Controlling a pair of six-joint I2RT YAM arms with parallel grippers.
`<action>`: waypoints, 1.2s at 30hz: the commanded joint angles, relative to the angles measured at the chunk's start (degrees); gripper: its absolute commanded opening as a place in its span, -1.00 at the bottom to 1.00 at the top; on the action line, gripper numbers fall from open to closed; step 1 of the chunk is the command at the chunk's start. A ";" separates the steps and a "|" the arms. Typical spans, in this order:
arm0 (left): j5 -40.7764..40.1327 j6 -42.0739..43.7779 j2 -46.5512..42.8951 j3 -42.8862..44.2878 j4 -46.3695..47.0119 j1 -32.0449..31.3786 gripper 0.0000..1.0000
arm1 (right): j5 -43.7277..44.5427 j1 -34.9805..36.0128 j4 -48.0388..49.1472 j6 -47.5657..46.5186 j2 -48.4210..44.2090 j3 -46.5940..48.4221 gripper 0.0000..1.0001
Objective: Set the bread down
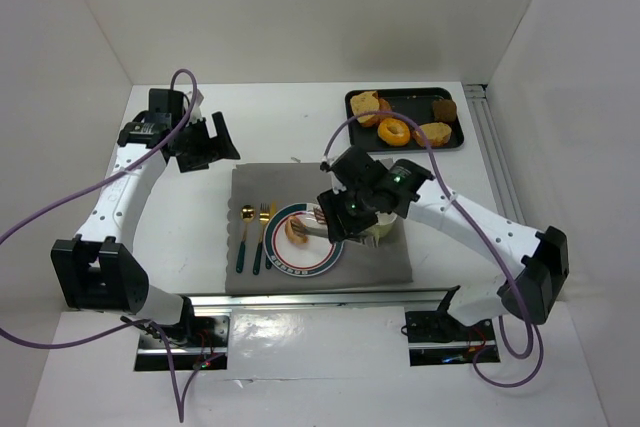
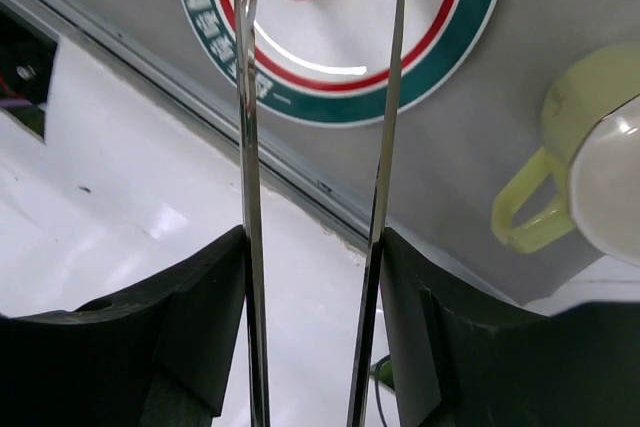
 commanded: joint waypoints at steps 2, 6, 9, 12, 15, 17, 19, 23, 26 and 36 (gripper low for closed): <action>0.98 -0.40 -0.17 -0.25 1.43 0.44 0.99 | 4.42 -0.96 -3.43 -2.14 0.58 10.45 0.20; 1.60 -0.40 0.36 -0.25 1.95 0.44 0.99 | 10.56 -5.95 -2.03 -3.37 2.16 16.78 0.15; 1.60 -0.40 0.36 -0.25 1.95 0.44 0.99 | 9.97 -12.28 3.76 -3.90 4.17 19.00 0.15; 1.60 -0.40 0.36 -0.25 1.95 0.44 0.99 | 11.36 -17.90 10.36 -1.72 6.89 20.31 0.15; 1.07 0.12 0.97 -0.25 1.95 0.44 0.99 | 15.32 -25.81 14.14 2.24 10.84 20.84 0.15; 1.07 0.12 0.98 0.36 1.95 0.44 0.99 | 13.75 -31.07 16.94 2.86 12.88 21.37 0.15; 0.55 0.12 1.50 0.89 1.95 0.44 0.99 | 12.26 -33.38 17.67 2.17 16.39 23.12 0.15; 0.54 0.65 2.02 0.89 1.43 0.44 0.99 | 13.21 -36.10 16.53 -0.73 22.46 28.31 0.18; 0.54 0.13 2.55 0.89 1.43 0.44 0.99 | 14.27 -38.04 14.60 -1.35 25.62 31.65 0.18; 1.07 0.12 4.22 2.03 1.43 0.44 0.99 | 10.59 -43.41 11.69 -4.17 26.34 27.89 0.18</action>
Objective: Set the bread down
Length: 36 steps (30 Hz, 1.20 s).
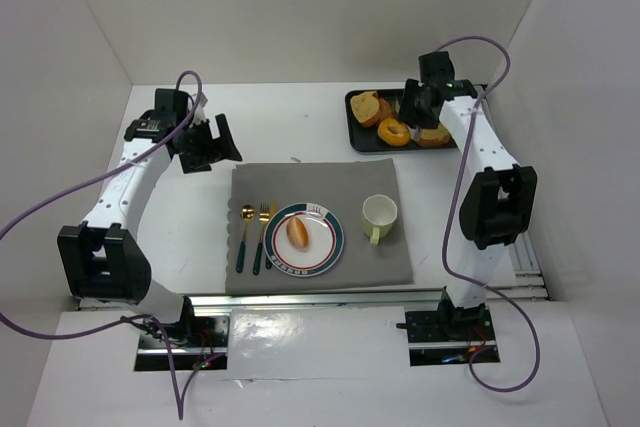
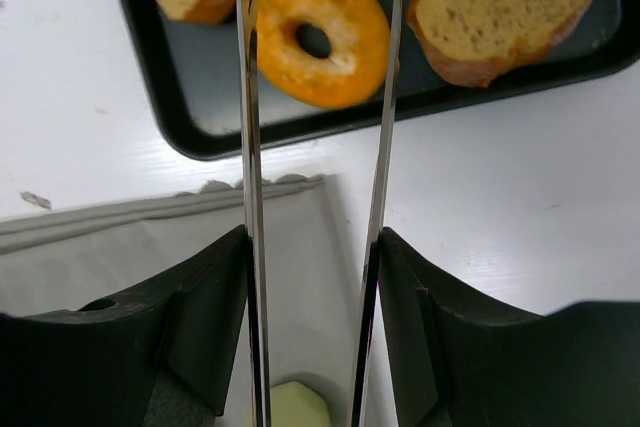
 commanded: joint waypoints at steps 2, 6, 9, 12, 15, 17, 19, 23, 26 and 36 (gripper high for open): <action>0.66 -0.05 0.86 2.64 0.64 0.36 0.99 | -5.48 -2.86 0.28 -3.47 -2.54 -3.79 0.18; 1.26 -0.05 1.39 2.65 0.64 0.36 0.99 | -12.96 -4.72 0.81 -5.67 -3.25 -7.83 0.18; 1.79 -0.58 2.00 3.17 0.64 0.36 0.99 | -14.37 -5.86 2.21 -6.20 -2.72 -9.24 0.18; 1.80 -0.58 2.00 3.17 0.64 0.36 0.99 | -15.43 -7.08 3.53 -6.20 -2.72 -9.78 0.15; 1.80 -0.58 2.00 3.17 0.64 0.36 0.99 | -15.43 -7.79 4.15 -5.59 -2.19 -9.78 0.02; 1.80 -0.58 2.00 3.17 0.64 0.36 0.99 | -16.14 -9.37 4.93 -4.89 -2.19 -9.78 -0.01; 1.80 -0.58 2.00 3.17 0.64 0.36 0.99 | -16.75 -10.07 5.73 -4.09 -1.66 -10.31 -0.10; 1.80 -0.58 2.00 3.17 0.64 0.36 0.99 | -18.07 -10.69 6.26 -3.39 -1.05 -10.31 -0.11; 1.80 -0.58 1.48 3.17 0.64 0.36 0.99 | -18.68 -10.69 6.26 -3.39 -0.52 -10.31 0.02; 1.27 -0.58 0.33 3.17 0.64 0.36 0.99 | -16.58 -10.69 7.05 -2.69 -10.69 -10.31 -0.34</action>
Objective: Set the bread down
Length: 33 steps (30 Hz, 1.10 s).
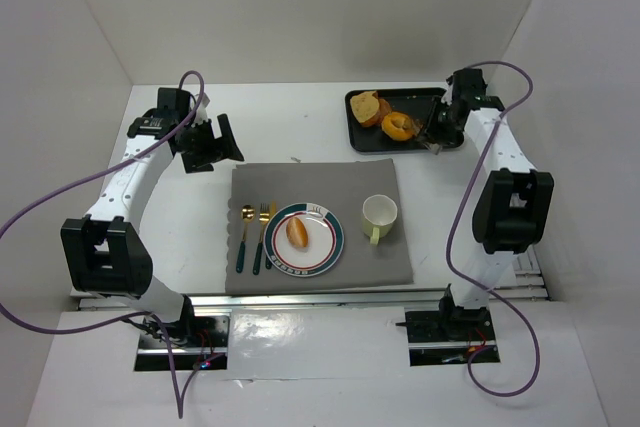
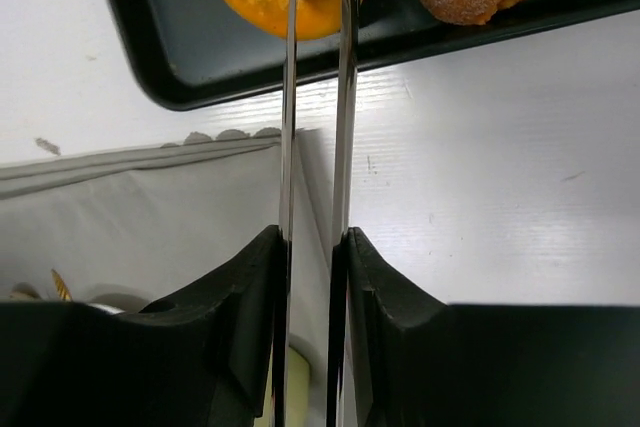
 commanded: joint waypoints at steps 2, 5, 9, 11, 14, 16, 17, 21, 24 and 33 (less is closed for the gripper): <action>0.86 -0.47 -1.70 2.97 0.62 0.36 0.99 | -0.16 1.06 2.81 -1.11 -10.30 1.65 -0.34; 2.00 -0.47 -1.70 3.59 0.09 0.36 0.99 | -2.70 4.65 -1.22 -3.57 -13.99 2.44 -0.34; 2.00 0.06 -2.23 3.59 0.09 0.36 0.99 | -6.49 13.44 -4.57 -6.04 -20.57 -2.37 -0.34; 2.00 0.06 -2.93 3.59 0.09 0.36 0.99 | -7.02 17.92 -7.37 -7.35 -22.26 -4.66 -0.34; 2.70 0.06 -4.07 2.28 0.09 0.36 0.99 | -2.81 28.45 -12.20 -7.36 -23.93 -8.45 -0.34; 2.70 0.06 -4.07 1.75 0.09 0.36 0.99 | -0.79 31.55 -14.32 -6.74 -25.33 -10.46 -0.34; 2.70 0.06 -4.07 1.75 0.09 0.36 0.99 | 0.70 32.96 -15.64 -6.05 -25.34 -11.17 -0.34; 2.70 0.06 -4.07 1.75 0.09 0.36 0.99 | 3.79 37.27 -18.80 -4.11 -26.75 -13.02 -0.34; 2.70 -0.47 -4.07 1.75 0.09 0.36 0.99 | 5.46 38.77 -20.04 -3.58 -27.27 -13.73 -0.34; 2.70 -0.47 -4.07 1.75 0.09 0.36 0.99 | 7.66 43.17 -24.17 -3.58 -26.66 -13.73 -0.21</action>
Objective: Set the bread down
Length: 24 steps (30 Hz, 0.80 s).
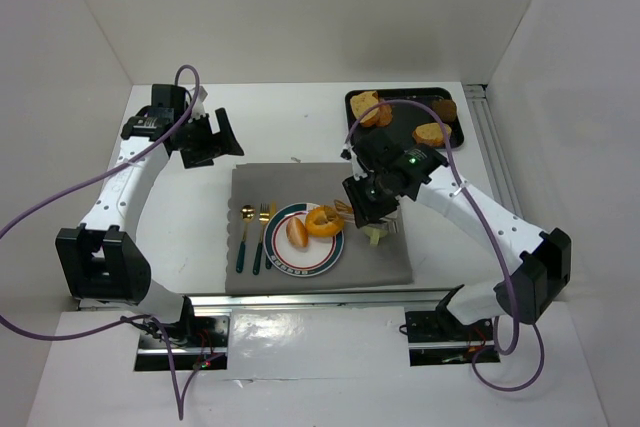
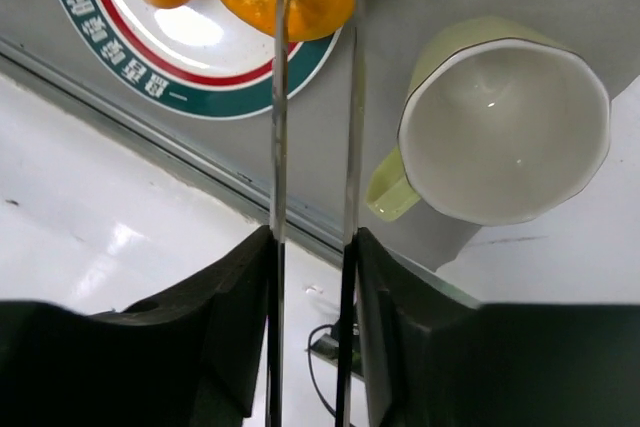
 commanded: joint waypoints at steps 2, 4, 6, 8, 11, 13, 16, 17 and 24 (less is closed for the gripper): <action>1.00 -0.47 -1.89 0.31 0.29 0.25 0.99 | 1.82 1.78 -2.76 0.38 -1.20 0.70 -0.02; 1.00 -0.47 -1.89 0.31 0.29 0.25 0.99 | 1.12 1.78 -3.28 0.38 -1.19 2.71 0.06; 1.00 -0.47 -1.89 0.31 0.29 0.25 0.99 | 1.12 1.78 -4.07 0.38 -1.19 5.69 0.31; 1.00 -0.47 -1.89 0.31 0.29 0.25 0.99 | 1.90 1.78 -5.55 -0.24 -0.67 8.24 0.35; 1.00 -0.47 -1.89 0.31 0.29 0.25 0.99 | 5.59 -0.41 -6.10 -0.77 -0.67 12.90 0.35; 1.00 -0.47 -1.89 0.31 0.29 0.25 0.99 | 10.14 -1.91 -6.10 -0.77 0.38 15.89 0.25; 1.00 -0.47 -1.89 0.31 0.29 0.25 0.99 | 14.89 -5.95 -1.54 0.10 0.92 18.01 0.22; 1.00 -0.47 -1.89 0.31 0.29 0.25 0.99 | 15.53 -7.26 1.95 1.51 1.70 18.01 0.17; 1.53 -0.47 -1.36 -0.22 0.29 0.25 0.99 | 12.63 -22.30 15.68 5.39 9.78 16.17 0.14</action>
